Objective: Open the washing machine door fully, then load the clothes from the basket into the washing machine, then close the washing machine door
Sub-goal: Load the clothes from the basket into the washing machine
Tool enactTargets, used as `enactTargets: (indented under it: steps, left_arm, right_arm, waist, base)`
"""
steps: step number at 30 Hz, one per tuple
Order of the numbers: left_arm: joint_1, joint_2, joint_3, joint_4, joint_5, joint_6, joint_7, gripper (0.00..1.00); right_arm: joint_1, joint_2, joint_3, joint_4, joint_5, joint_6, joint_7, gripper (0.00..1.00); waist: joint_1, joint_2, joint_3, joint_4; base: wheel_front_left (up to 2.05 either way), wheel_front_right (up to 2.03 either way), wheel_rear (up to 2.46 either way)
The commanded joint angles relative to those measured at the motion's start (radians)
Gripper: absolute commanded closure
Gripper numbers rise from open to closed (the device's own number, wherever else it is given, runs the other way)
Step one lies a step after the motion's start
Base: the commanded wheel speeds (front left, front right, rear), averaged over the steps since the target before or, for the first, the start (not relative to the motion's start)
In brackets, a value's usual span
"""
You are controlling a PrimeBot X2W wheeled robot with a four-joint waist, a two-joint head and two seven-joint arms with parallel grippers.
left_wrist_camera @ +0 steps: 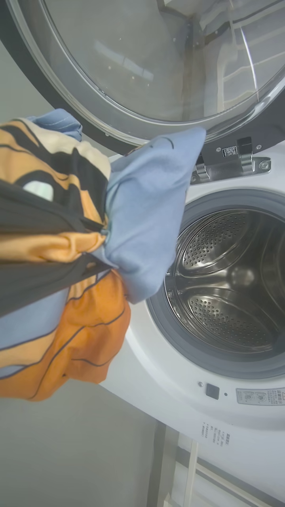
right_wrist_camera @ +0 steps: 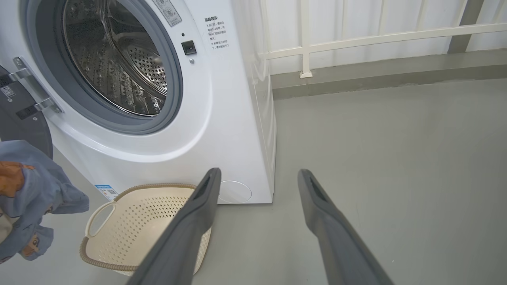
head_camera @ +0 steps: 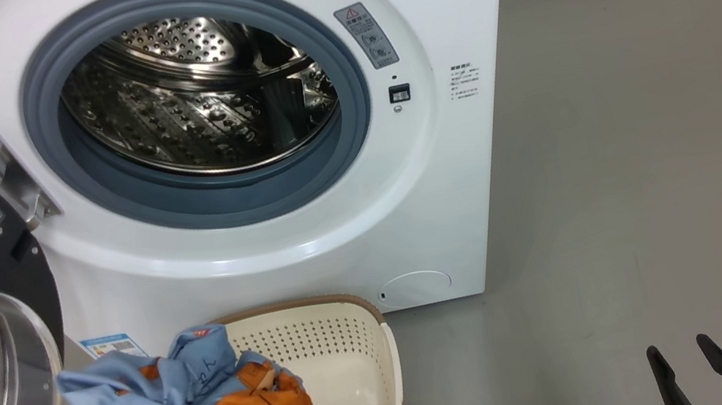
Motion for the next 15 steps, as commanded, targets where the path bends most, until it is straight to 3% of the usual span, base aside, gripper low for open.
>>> enactTargets:
  steps: [1, 15]
  left_arm:
    - [-0.012, 0.003, 0.033, -0.034, 0.016, -0.003, -0.009, 1.00]
    - [-0.016, 0.003, 0.035, -0.036, 0.022, -0.019, -0.009, 1.00]
  right_arm:
    - [-0.003, -0.012, 0.024, -0.023, -0.010, 0.002, -0.012, 0.00]
    - [-0.007, -0.008, 0.041, -0.022, -0.013, 0.002, -0.012, 0.00]
  waist:
    - [0.0000, 0.0000, -0.002, 0.002]
    - [0.0000, 0.0000, -0.010, 0.002]
  base:
    - [0.00, 0.00, 0.00]
    - [0.00, 0.00, 0.00]
